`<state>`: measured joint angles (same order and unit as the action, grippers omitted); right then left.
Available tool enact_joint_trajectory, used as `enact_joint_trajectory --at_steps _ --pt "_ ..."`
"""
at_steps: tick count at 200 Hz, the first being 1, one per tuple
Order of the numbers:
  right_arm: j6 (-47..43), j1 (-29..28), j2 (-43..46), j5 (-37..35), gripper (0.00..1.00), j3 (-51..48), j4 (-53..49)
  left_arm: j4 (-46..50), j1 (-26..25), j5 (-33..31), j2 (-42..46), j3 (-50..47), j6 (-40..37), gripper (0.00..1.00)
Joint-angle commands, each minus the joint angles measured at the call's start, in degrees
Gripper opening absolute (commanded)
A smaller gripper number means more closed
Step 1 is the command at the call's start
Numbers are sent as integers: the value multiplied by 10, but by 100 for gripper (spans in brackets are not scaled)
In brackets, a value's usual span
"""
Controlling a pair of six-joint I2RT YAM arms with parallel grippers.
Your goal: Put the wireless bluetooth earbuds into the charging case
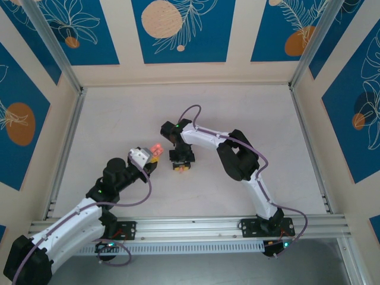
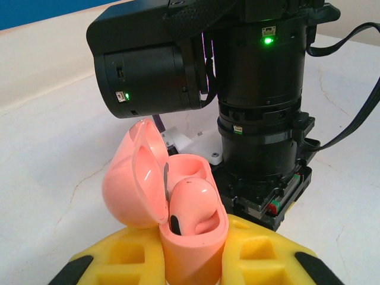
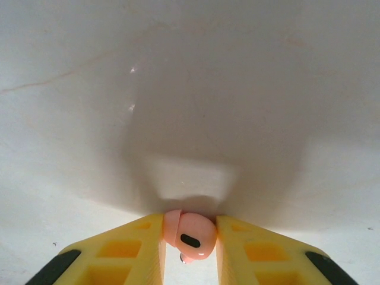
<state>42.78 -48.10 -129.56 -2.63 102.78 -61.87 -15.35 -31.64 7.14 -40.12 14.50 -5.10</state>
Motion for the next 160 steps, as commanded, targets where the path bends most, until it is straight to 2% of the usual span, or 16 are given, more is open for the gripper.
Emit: enact_joint_trajectory --at_steps 1,75,133,160 --pt "-4 -2 -11 -11 25 8 -20 6 0 -8 9 11 -8 17" --pt "17 10 85 -39 22 -90 75 -15 -1 15 -30 11 1 17" --pt "33 23 190 -84 21 -192 163 -120 -2 50 -112 -11 29 16" --pt "19 21 251 -138 21 -230 211 -155 -3 69 -141 -7 48 16"
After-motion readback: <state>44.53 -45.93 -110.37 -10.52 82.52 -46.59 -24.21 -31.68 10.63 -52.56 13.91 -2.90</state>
